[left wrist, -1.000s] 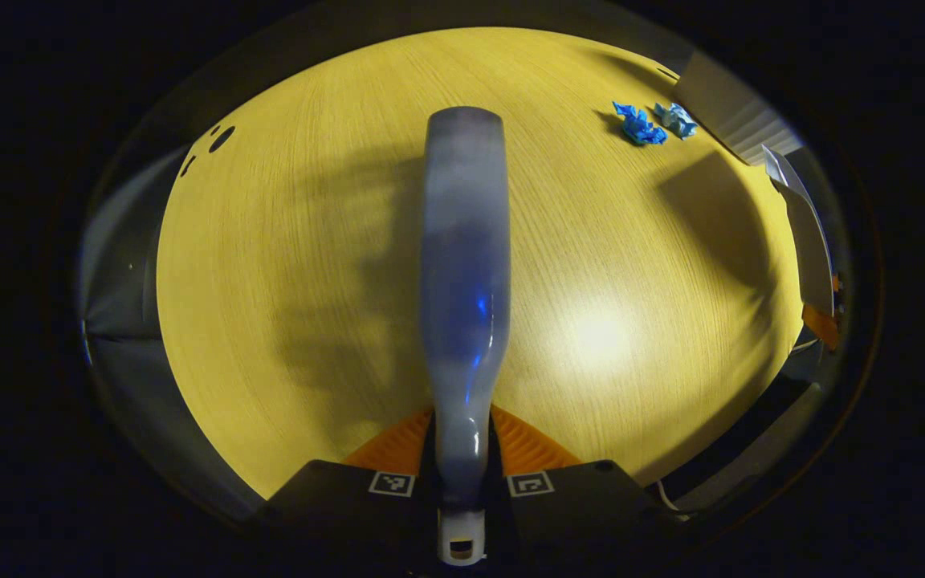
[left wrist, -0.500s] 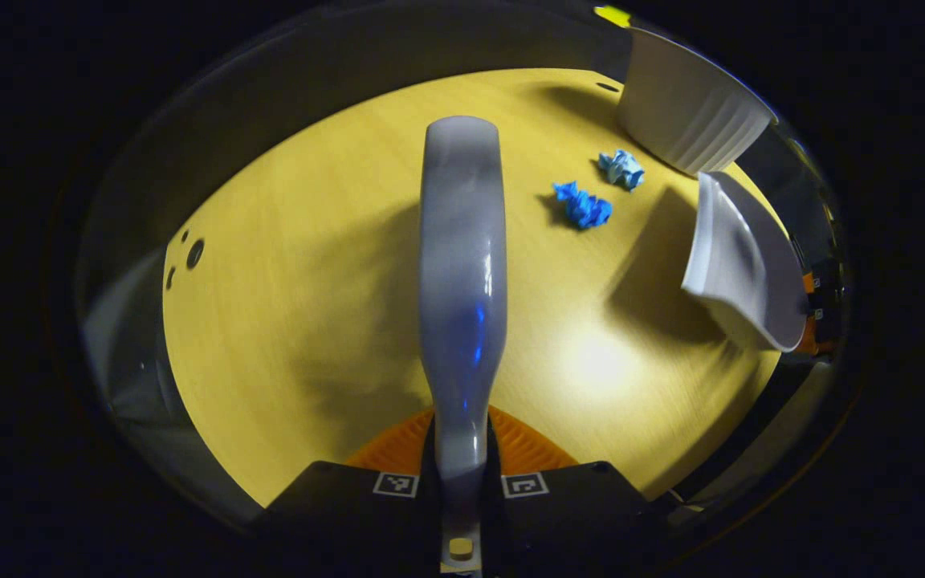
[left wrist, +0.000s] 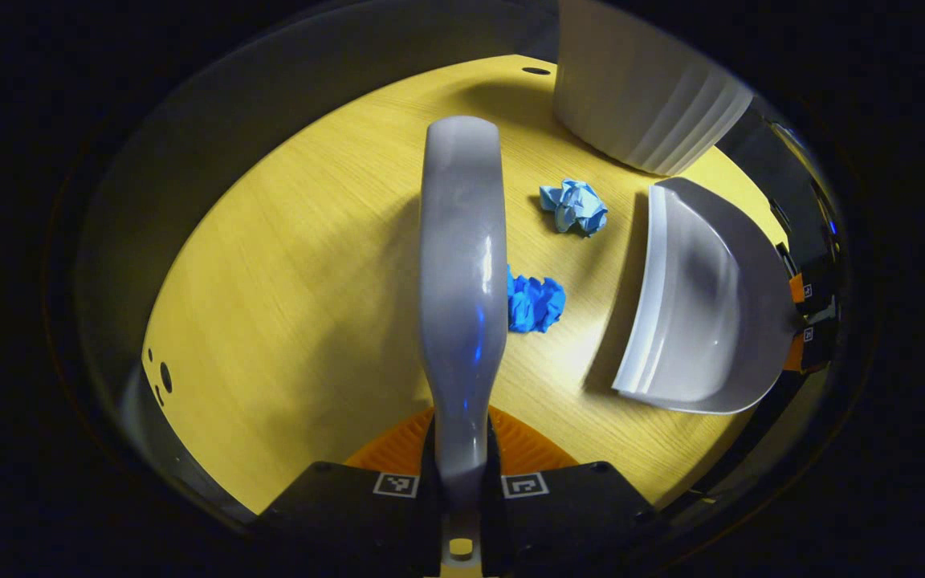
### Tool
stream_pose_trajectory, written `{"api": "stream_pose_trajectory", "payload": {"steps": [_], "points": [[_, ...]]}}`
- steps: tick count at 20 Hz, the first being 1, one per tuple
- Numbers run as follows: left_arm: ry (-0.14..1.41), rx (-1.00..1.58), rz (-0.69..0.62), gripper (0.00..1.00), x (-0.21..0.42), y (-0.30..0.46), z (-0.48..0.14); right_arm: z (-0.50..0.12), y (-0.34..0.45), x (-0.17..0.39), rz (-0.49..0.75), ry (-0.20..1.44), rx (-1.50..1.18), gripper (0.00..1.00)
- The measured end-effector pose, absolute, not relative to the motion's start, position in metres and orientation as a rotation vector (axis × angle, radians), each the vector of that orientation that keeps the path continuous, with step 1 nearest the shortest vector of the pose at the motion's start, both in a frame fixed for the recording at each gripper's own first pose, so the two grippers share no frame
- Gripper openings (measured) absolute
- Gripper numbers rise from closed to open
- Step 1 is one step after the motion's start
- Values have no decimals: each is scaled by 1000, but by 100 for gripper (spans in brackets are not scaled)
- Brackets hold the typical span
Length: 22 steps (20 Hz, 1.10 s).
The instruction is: Pick up the small broom and dustpan from the desktop, sweep the trash into the dustpan with the broom, and then empty the trash into the garbage bin.
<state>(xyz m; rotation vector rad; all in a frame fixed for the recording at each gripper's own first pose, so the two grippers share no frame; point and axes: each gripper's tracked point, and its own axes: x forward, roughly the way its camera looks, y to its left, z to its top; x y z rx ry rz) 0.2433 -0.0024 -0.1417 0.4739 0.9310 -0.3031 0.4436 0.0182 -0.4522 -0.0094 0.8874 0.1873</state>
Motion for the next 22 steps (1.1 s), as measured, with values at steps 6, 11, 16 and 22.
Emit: {"api": "stream_pose_trajectory", "payload": {"steps": [6,11,16,22], "points": [[945,521,-445,23,244,-39,-142,-451,18,446,188,892,-9,32],[964,582,-549,23,234,-59,-146,-451,20,444,186,891,-30,32],[980,567,-616,23,217,-73,-145,-458,23,451,194,885,-38,32],[1002,527,-653,23,195,-77,-145,-463,21,460,195,859,-106,32]]}}
